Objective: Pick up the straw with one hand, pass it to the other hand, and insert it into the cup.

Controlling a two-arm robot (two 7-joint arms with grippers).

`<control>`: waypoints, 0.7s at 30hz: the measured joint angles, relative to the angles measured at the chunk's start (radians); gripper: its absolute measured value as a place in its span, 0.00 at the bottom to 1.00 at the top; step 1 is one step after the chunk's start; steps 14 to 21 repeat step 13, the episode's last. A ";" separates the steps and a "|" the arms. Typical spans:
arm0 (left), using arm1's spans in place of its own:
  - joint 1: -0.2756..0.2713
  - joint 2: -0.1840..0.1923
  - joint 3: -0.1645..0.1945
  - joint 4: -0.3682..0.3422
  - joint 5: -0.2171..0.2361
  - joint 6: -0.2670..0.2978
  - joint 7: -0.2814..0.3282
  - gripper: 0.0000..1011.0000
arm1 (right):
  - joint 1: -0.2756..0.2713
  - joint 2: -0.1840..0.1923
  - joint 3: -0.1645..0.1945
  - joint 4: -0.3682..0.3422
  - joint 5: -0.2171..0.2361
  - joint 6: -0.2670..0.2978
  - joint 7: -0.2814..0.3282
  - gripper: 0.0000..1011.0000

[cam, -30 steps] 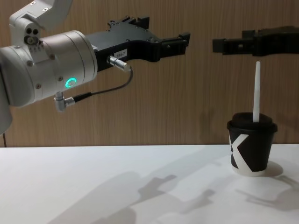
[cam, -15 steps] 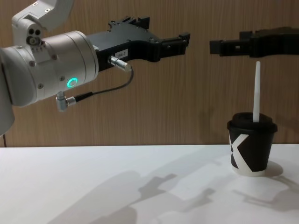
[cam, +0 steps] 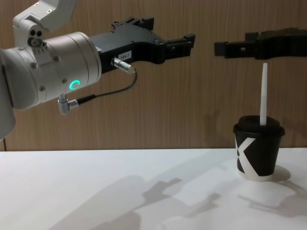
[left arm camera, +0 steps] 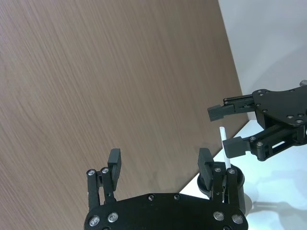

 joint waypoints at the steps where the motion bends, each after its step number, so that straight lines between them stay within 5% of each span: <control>1: 0.000 0.000 0.000 0.000 0.000 0.000 0.000 0.99 | 0.000 0.000 0.000 0.000 0.000 0.000 0.000 0.99; 21: -0.001 -0.001 0.000 0.001 0.001 -0.001 -0.001 0.99 | 0.000 -0.001 0.000 0.000 -0.001 0.001 0.000 0.99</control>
